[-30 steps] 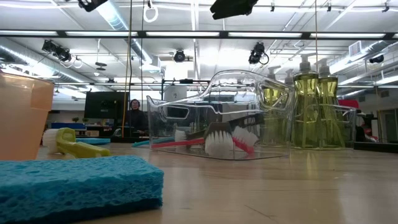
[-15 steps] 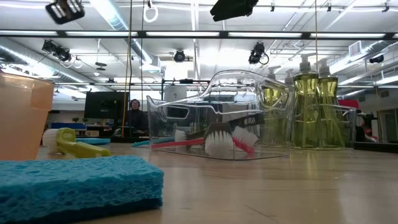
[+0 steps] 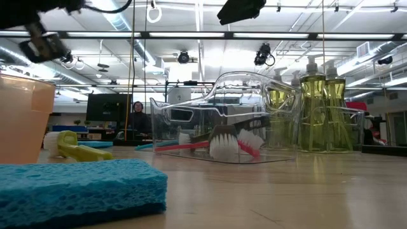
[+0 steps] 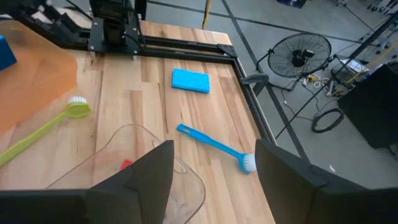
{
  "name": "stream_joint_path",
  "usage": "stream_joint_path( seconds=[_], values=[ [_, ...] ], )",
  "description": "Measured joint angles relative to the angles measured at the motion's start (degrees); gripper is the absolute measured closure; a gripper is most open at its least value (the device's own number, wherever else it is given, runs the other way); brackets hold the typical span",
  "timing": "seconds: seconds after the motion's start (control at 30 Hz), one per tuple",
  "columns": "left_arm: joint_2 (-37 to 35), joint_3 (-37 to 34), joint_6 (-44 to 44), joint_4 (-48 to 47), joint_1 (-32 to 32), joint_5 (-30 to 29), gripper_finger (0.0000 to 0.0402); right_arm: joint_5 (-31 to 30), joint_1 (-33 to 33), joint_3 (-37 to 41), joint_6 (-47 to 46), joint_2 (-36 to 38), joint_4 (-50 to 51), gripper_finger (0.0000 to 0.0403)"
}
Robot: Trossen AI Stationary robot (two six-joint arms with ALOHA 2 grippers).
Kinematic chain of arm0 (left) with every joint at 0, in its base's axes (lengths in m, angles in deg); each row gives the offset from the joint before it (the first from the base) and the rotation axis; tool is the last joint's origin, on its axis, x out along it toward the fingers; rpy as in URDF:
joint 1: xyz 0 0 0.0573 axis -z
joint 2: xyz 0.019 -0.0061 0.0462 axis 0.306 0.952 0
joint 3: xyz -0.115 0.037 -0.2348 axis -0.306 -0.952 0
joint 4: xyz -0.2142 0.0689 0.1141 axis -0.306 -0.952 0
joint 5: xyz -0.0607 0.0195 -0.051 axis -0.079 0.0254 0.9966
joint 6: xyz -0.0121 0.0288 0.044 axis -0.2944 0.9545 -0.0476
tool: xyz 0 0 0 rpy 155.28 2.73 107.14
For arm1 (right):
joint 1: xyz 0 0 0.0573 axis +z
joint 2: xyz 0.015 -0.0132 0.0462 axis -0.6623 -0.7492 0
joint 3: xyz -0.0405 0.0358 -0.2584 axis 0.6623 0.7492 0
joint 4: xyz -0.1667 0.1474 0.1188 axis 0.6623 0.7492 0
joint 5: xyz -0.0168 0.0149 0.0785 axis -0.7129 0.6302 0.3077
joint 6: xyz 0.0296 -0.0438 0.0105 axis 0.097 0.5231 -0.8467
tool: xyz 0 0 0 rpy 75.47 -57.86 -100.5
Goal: Pick & Place Kitchen Sink Supplies
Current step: Put the blue sponge into the transparent orange bin
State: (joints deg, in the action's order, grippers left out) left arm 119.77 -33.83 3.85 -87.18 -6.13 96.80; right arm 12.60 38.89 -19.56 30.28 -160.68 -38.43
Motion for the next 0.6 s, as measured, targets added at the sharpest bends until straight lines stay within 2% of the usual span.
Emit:
stream_joint_path(
  seconds=[0.23,0.6],
  values=[
    [0.00,-9.12,-1.97,8.67,3.35,-0.05,0.0388,0.02,0.00,0.02,0.00,0.00,0.06,0.0178],
    [-0.02,-17.94,-3.42,17.44,3.25,-1.61,0.0386,0.00,0.00,0.02,0.00,-0.02,0.08,0.0178]
  ],
)
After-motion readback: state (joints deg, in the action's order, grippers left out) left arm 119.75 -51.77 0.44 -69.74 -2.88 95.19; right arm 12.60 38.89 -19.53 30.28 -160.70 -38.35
